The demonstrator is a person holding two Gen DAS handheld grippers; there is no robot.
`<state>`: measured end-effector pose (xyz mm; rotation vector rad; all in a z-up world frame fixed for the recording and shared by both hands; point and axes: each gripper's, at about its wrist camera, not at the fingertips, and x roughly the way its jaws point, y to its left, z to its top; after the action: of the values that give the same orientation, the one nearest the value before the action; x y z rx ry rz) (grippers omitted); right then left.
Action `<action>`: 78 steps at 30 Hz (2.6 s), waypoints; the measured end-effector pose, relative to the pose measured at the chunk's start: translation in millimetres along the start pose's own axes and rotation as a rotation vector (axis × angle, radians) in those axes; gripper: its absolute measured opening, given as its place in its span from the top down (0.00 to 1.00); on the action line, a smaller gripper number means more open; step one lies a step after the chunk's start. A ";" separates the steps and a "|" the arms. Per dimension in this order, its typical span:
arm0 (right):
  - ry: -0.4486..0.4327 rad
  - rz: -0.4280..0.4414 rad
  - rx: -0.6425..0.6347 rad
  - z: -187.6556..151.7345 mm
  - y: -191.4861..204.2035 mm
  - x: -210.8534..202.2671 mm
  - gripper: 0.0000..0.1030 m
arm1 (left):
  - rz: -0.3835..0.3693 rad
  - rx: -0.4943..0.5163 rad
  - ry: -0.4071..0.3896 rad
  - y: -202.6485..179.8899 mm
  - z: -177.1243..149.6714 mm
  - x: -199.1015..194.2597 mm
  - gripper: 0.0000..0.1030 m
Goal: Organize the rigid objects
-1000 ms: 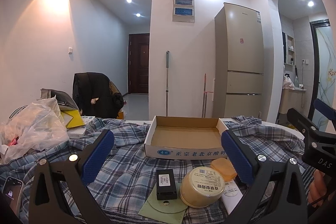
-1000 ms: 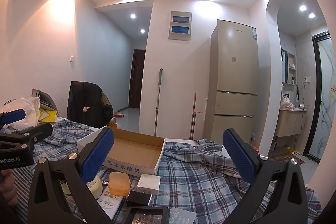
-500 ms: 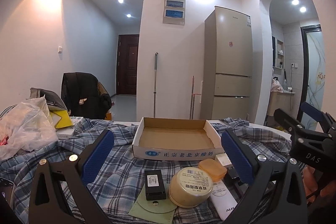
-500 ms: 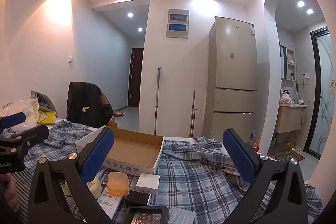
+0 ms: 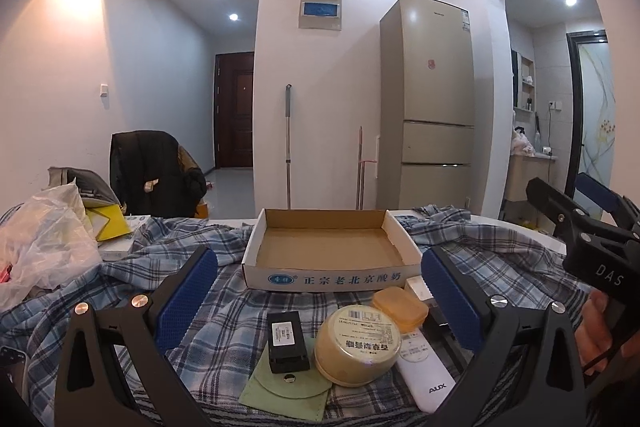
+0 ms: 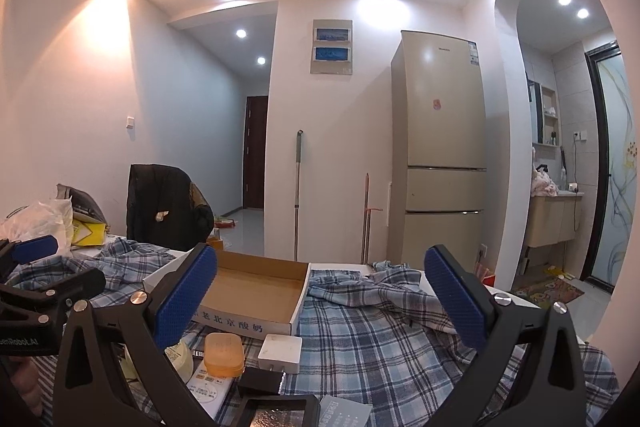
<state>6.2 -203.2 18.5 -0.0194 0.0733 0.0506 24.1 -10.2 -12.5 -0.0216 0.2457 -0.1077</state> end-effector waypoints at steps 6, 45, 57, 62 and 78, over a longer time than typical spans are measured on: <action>-0.002 -0.023 -0.031 2.8 2.3 0.2 0.00 | 0.011 0.003 0.078 2.2 1.8 13.0 0.00; 0.298 -0.089 0.146 7.2 -74.7 22.5 0.00 | 0.002 0.137 0.699 -37.3 -27.9 107.4 0.00; 0.337 -0.043 0.134 1.1 -69.7 27.0 0.00 | -0.033 0.273 0.726 -56.3 -39.8 119.8 0.18; 0.331 -0.074 0.117 0.0 -68.9 28.7 0.00 | -0.046 0.200 0.726 -43.7 -37.7 124.9 0.25; 0.380 -0.078 0.075 13.6 -50.5 25.6 0.00 | 0.024 0.042 0.538 33.1 20.9 68.4 0.25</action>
<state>35.2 -252.0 31.0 0.0432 0.4539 -0.0341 98.6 15.4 -9.8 0.0528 0.7810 -0.0933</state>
